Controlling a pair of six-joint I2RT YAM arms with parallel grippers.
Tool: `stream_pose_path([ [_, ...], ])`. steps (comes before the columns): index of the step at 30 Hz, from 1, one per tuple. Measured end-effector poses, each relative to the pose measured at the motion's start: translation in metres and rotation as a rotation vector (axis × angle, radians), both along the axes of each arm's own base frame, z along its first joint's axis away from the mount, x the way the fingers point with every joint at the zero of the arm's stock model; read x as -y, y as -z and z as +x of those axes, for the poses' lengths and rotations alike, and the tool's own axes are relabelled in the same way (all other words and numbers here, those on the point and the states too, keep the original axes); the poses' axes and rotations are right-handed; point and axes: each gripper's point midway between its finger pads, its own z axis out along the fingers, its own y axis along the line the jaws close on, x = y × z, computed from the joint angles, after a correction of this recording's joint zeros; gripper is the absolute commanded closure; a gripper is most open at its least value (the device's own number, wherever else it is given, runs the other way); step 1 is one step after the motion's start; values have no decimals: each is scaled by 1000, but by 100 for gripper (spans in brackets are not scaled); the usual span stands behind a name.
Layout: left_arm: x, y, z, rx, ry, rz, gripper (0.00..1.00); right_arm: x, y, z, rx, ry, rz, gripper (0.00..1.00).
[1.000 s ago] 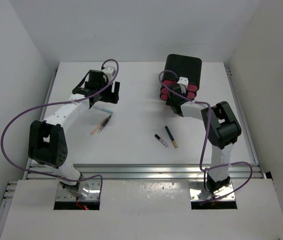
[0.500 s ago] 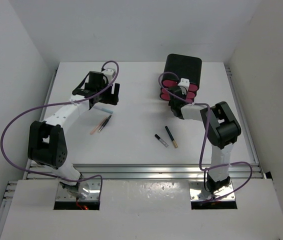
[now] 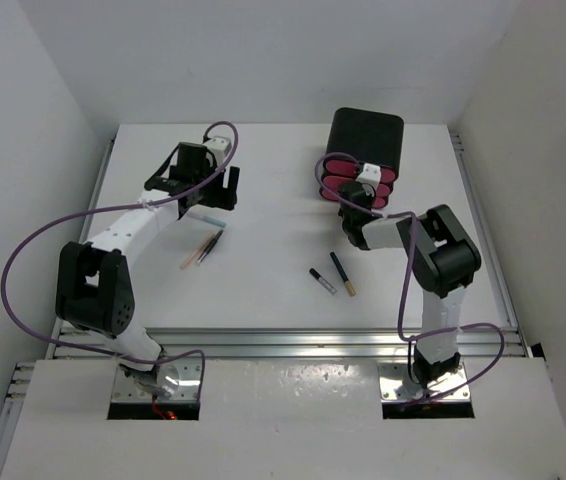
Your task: Organize the makeup
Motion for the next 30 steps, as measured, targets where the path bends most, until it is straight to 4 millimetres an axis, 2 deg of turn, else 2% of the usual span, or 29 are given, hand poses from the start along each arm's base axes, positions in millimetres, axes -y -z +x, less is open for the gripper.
stream_pose_path([
  [5,0,0,0,1,1,2,18,-6,0,-15,6,-23,10,98],
  [10,0,0,0,2,2,2,18,-14,5,-54,-27,-69,-4,99],
  [13,-1,3,-1,0,5,7,18,-18,8,-79,-50,-98,-12,97],
  [17,-2,9,-4,-8,15,24,18,-17,10,-97,-70,-117,-15,90],
  [21,-6,16,-7,-14,42,62,17,-19,9,-101,-77,-133,-10,74],
  [25,-11,21,-11,-15,106,135,12,-21,9,-104,-90,-161,-18,49],
  [26,-12,23,-12,-18,128,159,11,-23,8,-105,-96,-176,-19,45],
  [30,-20,27,-16,-20,203,246,7,-31,-7,-111,-89,-242,-12,30],
])
